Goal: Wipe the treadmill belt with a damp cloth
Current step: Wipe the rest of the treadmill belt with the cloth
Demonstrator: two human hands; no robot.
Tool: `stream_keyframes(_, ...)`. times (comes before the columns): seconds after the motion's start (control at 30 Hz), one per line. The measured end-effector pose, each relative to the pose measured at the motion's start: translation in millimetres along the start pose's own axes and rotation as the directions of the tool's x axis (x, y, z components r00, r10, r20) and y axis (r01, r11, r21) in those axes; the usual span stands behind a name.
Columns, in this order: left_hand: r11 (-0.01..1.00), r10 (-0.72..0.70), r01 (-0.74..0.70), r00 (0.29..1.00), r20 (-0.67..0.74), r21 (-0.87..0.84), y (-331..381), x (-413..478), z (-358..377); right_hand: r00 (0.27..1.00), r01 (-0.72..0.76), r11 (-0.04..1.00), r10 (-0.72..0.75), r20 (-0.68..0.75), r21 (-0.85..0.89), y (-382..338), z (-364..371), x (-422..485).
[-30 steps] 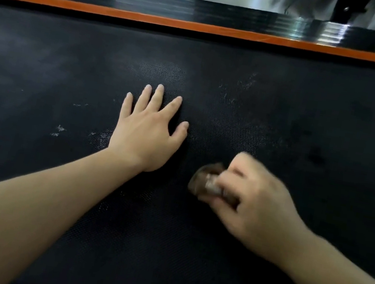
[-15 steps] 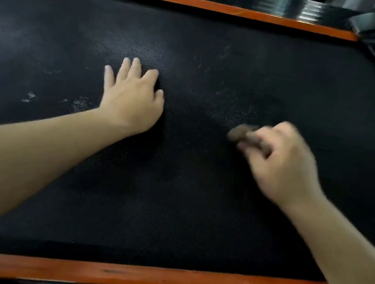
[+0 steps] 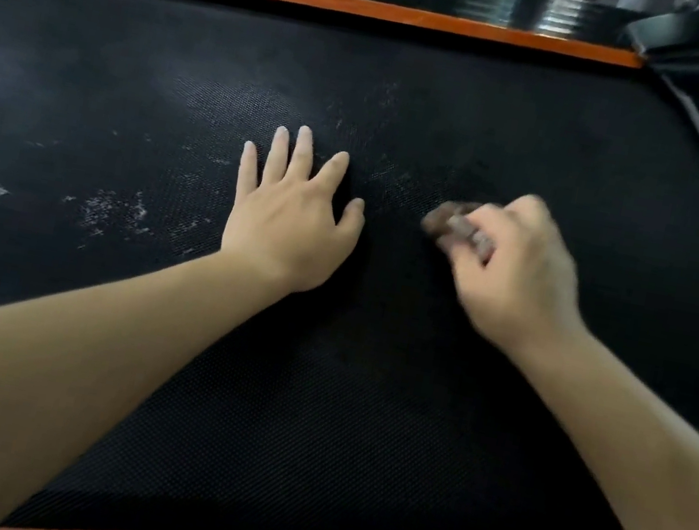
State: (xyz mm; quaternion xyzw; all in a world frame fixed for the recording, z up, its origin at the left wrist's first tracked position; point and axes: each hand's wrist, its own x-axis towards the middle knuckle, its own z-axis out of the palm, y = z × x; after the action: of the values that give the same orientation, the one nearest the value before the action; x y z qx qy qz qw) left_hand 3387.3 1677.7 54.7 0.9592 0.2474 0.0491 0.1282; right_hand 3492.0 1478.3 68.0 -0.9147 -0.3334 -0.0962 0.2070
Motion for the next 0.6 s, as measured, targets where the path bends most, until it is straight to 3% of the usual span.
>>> stream_keyframes(0.07, 1.0, -0.007, 0.007, 1.0, -0.008, 0.005, -0.3, -0.9, 0.6, 0.963, 0.199, 0.97, -0.22, 0.156, 0.138, -16.4, -4.1, -20.5)
stream_keyframes(0.13, 1.0, -0.008, 0.008, 1.0, -0.001, 0.009, 0.1, -0.5, 0.5, 0.953, 0.246, 0.967, -0.255, 0.164, 0.073, -0.9, -6.9, 1.6)
stream_keyframes(0.23, 1.0, -0.012, 0.012, 1.0, 0.008, 0.01, 0.0, -0.2, 0.4, 0.991, -0.13, 0.987, 0.129, -0.018, -0.091, 36.2, -5.2, 60.2)
stream_keyframes(0.27, 1.0, -0.012, 0.012, 1.0, 0.003, 0.011, 0.0, 0.3, 0.6, 0.986, -0.164, 0.98, 0.158, -0.061, -0.109, 35.4, 0.4, 62.5)
stream_keyframes(0.3, 1.0, -0.011, 0.011, 1.0, -0.001, 0.01, 0.2, 0.9, 0.9, 0.99, -0.135, 0.985, 0.129, -0.057, -0.112, 25.2, 4.7, 55.7)
stream_keyframes(0.4, 1.0, -0.018, 0.018, 1.0, -0.008, 0.009, 0.6, 0.5, 0.3, 0.977, 0.173, 0.98, -0.183, 0.112, 0.094, -10.6, 6.9, 13.4)
stream_keyframes(0.47, 1.0, -0.02, 0.02, 1.0, 0.0, 0.012, 1.0, 0.5, -0.2, 0.952, 0.24, 0.966, -0.253, 0.174, 0.096, 1.2, 2.0, 26.9)
stream_keyframes(0.53, 1.0, -0.02, 0.02, 1.0, 0.008, 0.013, 1.4, 1.0, -0.3, 0.996, 0.066, 0.998, -0.065, 0.053, -0.016, 27.5, 2.1, 70.6)
stream_keyframes(0.6, 1.0, -0.022, 0.022, 1.0, 0.006, 0.013, 1.5, 1.1, -0.2, 0.988, -0.147, 0.988, 0.145, -0.048, -0.05, 36.6, 8.6, 94.2)
